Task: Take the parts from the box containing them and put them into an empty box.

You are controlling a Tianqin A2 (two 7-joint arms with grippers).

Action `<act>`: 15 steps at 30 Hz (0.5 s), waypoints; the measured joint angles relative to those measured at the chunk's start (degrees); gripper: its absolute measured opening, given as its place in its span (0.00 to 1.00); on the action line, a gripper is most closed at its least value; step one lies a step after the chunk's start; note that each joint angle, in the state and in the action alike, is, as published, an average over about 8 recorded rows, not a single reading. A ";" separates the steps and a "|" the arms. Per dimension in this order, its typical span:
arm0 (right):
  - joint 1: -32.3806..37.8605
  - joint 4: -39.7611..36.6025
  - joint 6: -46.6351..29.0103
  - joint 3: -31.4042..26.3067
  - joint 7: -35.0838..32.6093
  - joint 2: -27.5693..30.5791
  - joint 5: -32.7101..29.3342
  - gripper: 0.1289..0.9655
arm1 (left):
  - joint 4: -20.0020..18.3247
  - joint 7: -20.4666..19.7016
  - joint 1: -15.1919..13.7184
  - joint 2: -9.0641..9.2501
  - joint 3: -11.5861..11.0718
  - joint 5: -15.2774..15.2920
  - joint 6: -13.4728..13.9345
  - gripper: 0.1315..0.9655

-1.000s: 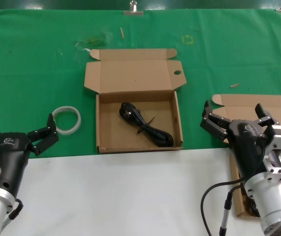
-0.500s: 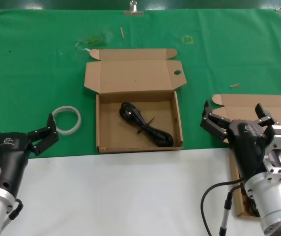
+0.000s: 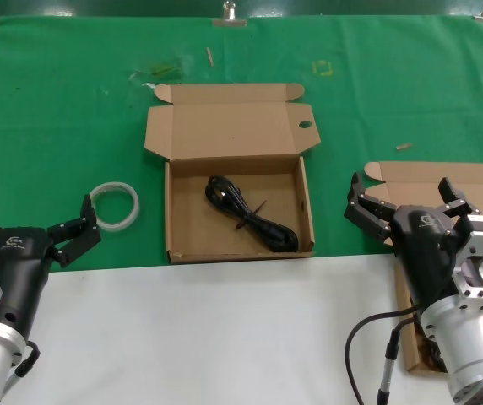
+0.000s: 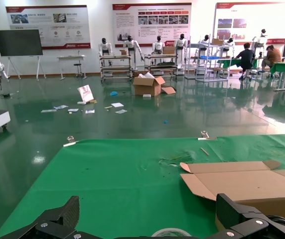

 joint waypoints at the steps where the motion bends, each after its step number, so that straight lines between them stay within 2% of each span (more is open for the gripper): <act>1: 0.00 0.00 0.00 0.00 0.00 0.00 0.00 1.00 | 0.00 0.00 0.00 0.00 0.00 0.00 0.00 1.00; 15: 0.00 0.00 0.00 0.00 0.00 0.00 0.00 1.00 | 0.00 -0.01 0.00 0.00 0.00 0.00 0.00 1.00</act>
